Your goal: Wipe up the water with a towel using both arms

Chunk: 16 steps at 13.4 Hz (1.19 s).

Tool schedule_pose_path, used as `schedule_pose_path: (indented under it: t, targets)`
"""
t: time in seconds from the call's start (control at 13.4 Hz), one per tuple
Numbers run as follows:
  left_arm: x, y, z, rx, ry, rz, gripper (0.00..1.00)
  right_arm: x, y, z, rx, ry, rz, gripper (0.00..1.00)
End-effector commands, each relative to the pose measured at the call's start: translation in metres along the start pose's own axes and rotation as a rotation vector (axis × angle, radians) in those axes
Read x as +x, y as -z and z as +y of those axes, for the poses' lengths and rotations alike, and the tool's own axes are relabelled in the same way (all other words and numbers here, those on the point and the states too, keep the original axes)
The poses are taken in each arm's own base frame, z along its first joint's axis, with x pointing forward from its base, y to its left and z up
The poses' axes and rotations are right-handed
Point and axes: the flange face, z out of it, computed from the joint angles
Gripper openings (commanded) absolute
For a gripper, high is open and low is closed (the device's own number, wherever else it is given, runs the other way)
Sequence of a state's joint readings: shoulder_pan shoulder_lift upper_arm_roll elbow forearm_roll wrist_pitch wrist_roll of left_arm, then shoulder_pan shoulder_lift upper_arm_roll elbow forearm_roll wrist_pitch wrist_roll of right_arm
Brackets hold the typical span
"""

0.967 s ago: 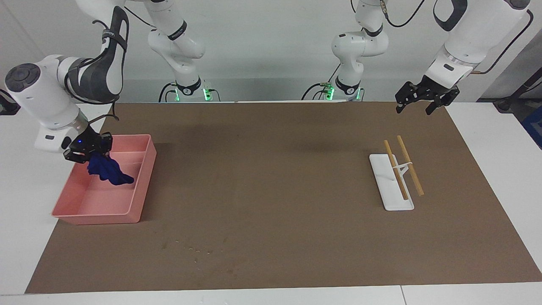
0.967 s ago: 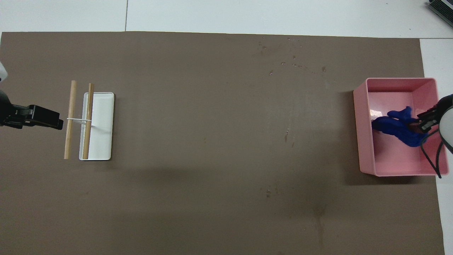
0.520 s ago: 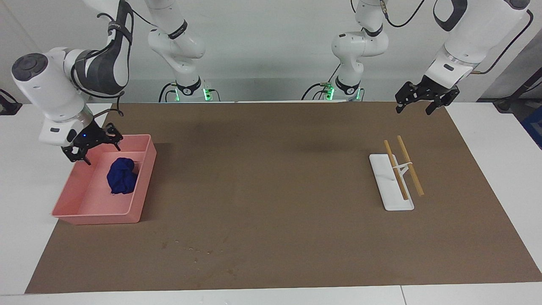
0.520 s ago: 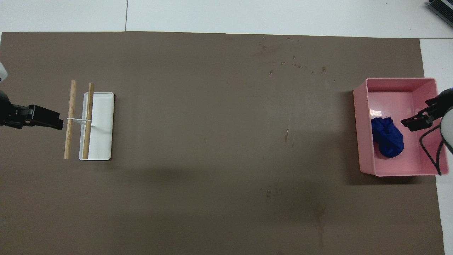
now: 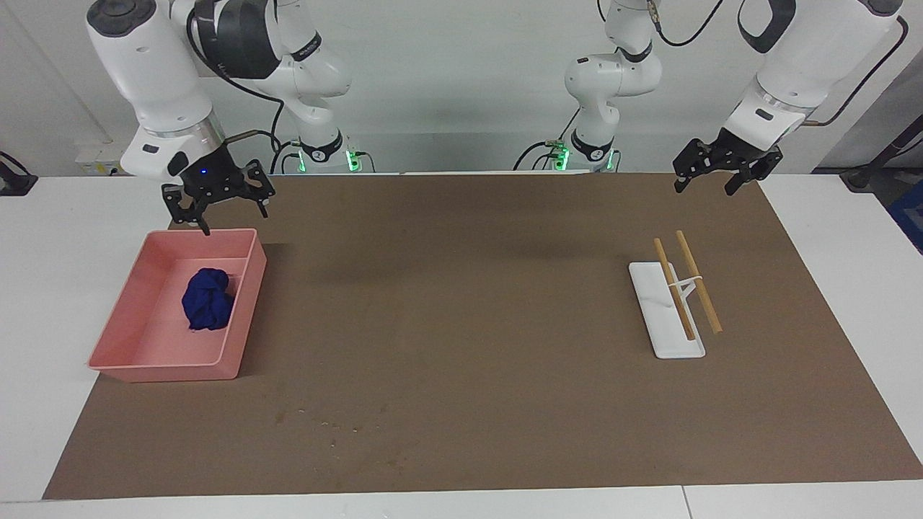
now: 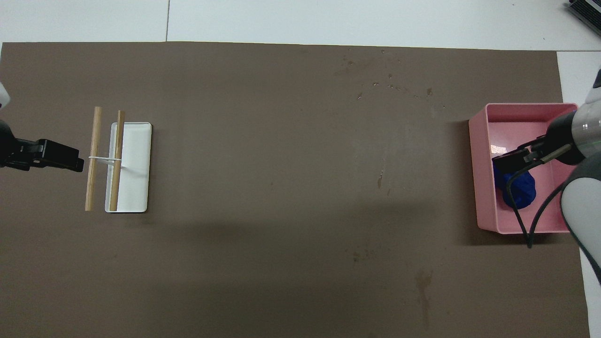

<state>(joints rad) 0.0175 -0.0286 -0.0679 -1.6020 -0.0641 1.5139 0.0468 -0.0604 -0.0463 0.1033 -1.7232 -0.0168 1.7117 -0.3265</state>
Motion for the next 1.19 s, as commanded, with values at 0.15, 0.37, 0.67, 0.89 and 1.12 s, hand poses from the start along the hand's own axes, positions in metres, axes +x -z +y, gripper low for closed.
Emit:
schedule_pose_path:
  t: [0.15,0.37,0.67,0.89,1.12]
  targets:
    - [-0.007,0.001,0.001,0.010,0.003,0.015,1.00,-0.029,0.035,-0.051,0.054,-0.137,-0.049,1.00]
    - [-0.007,0.001,0.001,0.010,0.002,0.015,1.00,-0.050,0.035,-0.066,0.075,-0.188,-0.122,1.00]
    - [-0.007,0.001,0.001,0.010,0.002,0.015,1.00,-0.036,0.033,-0.051,0.070,-0.202,-0.011,1.00]
    - [-0.007,0.001,0.001,0.010,0.002,0.015,1.00,-0.017,0.018,-0.038,0.047,-0.208,0.009,1.00]
    - [-0.007,0.001,0.001,0.010,0.002,0.015,1.00,0.005,0.020,-0.032,0.040,-0.204,0.023,1.00]
